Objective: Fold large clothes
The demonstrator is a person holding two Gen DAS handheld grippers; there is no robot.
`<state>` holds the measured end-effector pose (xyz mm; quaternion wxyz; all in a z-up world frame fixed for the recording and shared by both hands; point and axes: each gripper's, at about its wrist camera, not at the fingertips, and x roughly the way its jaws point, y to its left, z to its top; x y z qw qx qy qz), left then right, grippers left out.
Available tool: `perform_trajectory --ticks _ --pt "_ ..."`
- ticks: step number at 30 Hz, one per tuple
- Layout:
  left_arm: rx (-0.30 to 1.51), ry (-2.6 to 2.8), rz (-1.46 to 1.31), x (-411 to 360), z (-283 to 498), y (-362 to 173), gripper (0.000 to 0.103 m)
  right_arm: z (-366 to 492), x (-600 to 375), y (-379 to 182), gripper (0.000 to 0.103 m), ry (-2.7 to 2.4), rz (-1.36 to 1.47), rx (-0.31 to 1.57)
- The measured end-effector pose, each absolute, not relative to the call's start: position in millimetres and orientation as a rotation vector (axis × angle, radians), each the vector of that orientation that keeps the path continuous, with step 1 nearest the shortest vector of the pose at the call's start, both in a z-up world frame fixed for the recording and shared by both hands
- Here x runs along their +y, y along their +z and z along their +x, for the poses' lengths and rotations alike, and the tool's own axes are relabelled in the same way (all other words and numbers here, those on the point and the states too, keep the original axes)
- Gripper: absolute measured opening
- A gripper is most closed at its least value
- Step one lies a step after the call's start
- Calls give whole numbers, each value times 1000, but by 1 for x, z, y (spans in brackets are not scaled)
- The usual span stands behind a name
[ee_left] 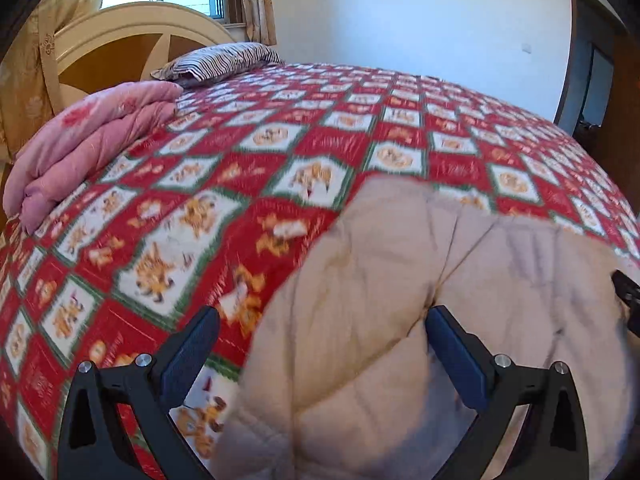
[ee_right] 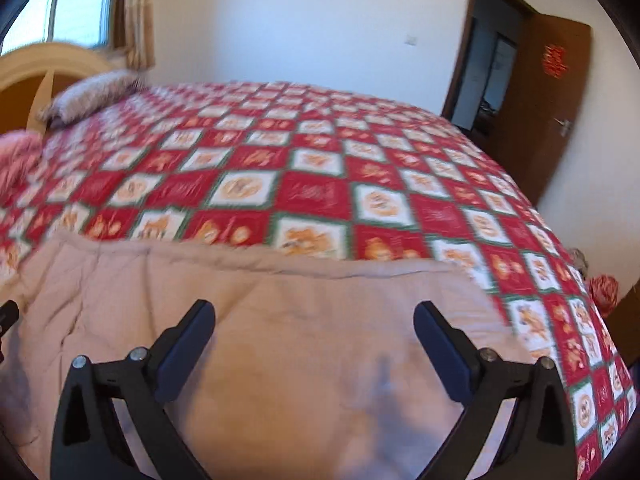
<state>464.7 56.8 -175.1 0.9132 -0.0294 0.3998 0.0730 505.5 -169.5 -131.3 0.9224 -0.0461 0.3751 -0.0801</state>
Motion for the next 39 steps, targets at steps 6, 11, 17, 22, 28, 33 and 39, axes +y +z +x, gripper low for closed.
perform_trajectory --ticks 6,11,17,22,28,33,39 --pt "847 103 -148 59 467 -196 102 531 -171 -181 103 -167 -106 885" --pt "854 107 -152 54 469 -198 102 536 -164 -193 103 -187 -169 909" --pt "861 114 -134 51 472 -201 102 537 -163 -191 103 -174 -170 937" --pt "869 104 -154 55 473 -203 102 500 -167 -164 103 -142 -117 992" --pt "864 103 -148 54 473 -203 102 442 -157 -177 103 -144 -160 914" --pt "871 113 -155 54 467 -200 102 448 -151 -191 103 -147 -198 854" --pt "846 130 -217 73 393 -190 102 426 -155 -177 103 -151 -173 834"
